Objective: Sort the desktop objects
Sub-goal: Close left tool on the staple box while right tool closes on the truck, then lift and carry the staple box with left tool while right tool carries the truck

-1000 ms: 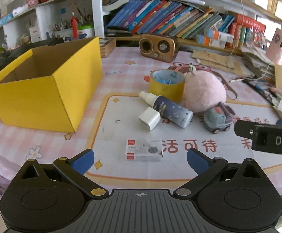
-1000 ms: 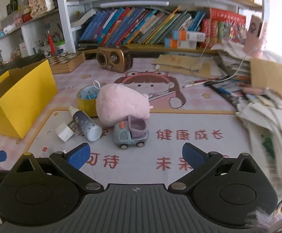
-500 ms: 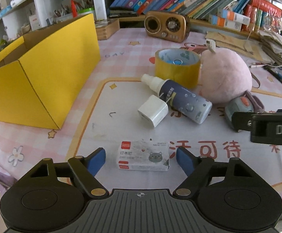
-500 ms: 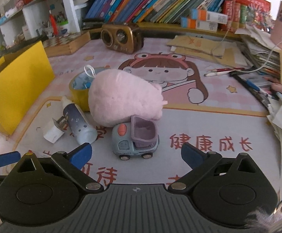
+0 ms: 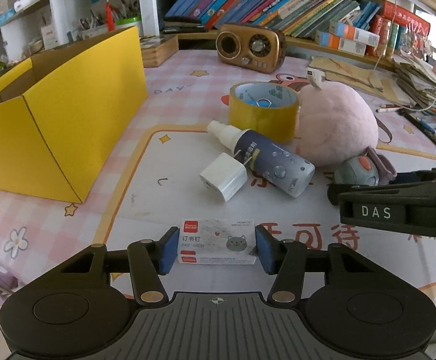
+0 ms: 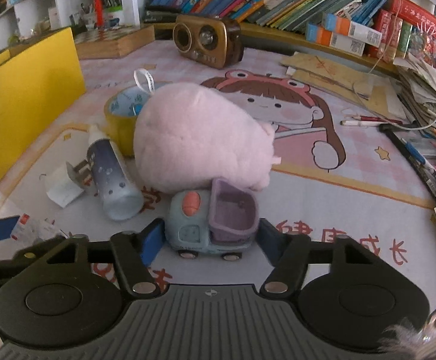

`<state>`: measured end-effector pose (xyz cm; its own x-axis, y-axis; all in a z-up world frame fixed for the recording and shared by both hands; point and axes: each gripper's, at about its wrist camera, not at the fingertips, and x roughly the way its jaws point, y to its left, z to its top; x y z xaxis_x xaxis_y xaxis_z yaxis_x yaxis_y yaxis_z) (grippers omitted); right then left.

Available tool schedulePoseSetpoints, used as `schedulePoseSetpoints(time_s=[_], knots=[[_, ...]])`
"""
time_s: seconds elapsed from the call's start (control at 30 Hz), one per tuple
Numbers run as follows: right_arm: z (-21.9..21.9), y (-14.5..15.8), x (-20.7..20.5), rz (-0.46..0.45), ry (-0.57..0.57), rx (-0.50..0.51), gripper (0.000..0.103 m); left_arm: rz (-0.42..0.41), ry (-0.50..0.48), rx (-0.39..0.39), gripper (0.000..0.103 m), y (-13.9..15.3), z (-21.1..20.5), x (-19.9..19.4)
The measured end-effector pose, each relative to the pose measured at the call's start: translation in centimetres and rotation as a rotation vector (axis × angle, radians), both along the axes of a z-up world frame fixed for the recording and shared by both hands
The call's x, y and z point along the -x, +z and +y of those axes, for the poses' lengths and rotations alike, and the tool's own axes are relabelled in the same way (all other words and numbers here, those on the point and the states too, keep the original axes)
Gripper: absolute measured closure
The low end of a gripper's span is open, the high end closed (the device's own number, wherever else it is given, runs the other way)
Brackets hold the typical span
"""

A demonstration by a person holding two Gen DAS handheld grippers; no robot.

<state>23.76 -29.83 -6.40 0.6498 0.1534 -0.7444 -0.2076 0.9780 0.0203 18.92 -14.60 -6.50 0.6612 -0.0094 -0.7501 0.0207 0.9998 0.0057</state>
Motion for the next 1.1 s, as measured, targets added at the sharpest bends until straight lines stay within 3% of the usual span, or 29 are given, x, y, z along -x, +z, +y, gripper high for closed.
schedulePoseSetpoints(time_s=[0.2, 0.63, 0.9, 1.1], knots=[[-0.7, 0.2, 0.3, -0.003, 0.01, -0.037, 0.041, -0.018, 0.048, 0.058, 0.051, 1.2, 0.7, 0.5], [-2.2, 4.2, 4.3, -0.023, -0.058, -0.132, 0.041, -0.117, 0.009, 0.156, 0.051, 5.9, 3.2, 2.8], [1.0, 7.0, 8.6, -0.112, -0.033, -0.117, 0.041, -0.155, -0.048, 0.153, 0.051, 7.3, 6.2, 5.2], [4.3, 7.5, 10.7, -0.112, -0.036, -0.122, 0.041, -0.17, -0.061, 0.159, 0.051, 7.8, 9.4, 7.5]])
